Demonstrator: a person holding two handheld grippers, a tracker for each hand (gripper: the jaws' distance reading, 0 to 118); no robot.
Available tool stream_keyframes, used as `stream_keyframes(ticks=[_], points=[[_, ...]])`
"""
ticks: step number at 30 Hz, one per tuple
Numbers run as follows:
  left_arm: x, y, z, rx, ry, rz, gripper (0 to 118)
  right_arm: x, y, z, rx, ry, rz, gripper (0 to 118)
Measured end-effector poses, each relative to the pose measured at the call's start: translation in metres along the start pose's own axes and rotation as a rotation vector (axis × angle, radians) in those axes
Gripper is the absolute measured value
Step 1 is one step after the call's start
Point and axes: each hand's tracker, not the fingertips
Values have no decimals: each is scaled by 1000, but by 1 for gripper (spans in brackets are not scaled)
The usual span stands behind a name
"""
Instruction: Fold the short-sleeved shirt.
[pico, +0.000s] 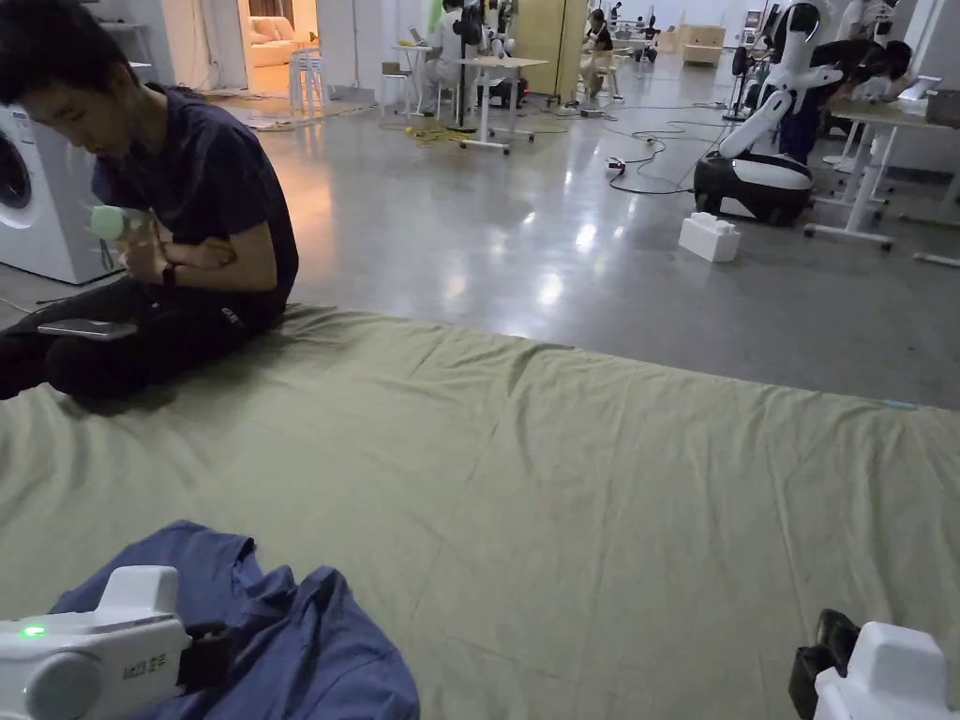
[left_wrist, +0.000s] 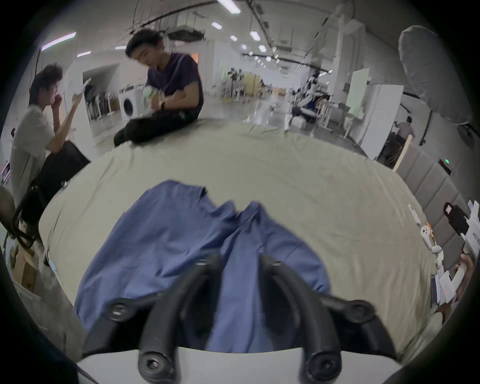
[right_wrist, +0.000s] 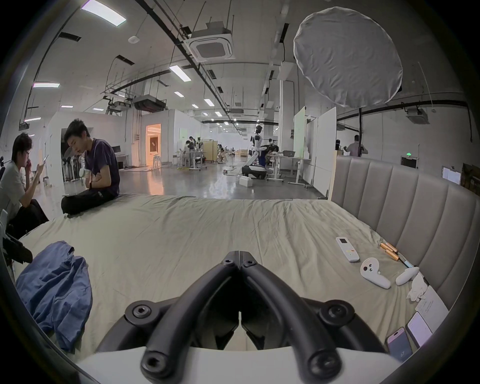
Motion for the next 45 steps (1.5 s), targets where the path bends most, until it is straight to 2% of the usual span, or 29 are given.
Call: stream_keyframes(ticks=[2,3,7,11,12,16,19,23,26,29,32,37,45], points=[[-11,-3,-18,-88,-10,-3,69,-4,-4,-2,-9,4,2,1],[-15,-6,-26,-111,-31,-2,77,-6,-5,-3,-14,9,5,1],[-19,-21,-57,-175,-2,-6,81,-11,-11,-5,-33,22,19,1],[-20,-38,-83,-181,206,-114,80,-11,-14,-6,-43,22,36,1],[-20,-43,-87,-196,220,-128,78,-11,-14,-6,-45,22,39,1],[-23,-60,-88,-157,160,-126,55,-11,-15,-6,-50,18,48,1],[-16,-61,-87,-153,150,-129,16,-11,-18,-6,-54,17,46,1],[-16,-59,-96,-160,164,-127,5,-12,-20,-5,-61,21,47,1],[-33,-53,-89,-121,110,-2,4,-12,-22,-4,-62,22,48,1],[-45,-49,-67,0,67,82,3,-11,-22,-4,-64,21,45,1],[-38,-39,-41,103,74,-29,3,-10,-20,-5,-59,19,42,1],[-36,-13,1,222,-14,37,3,-7,-15,-2,-44,18,22,1],[32,50,83,441,-156,-53,3,9,-4,9,-5,-6,9,1]])
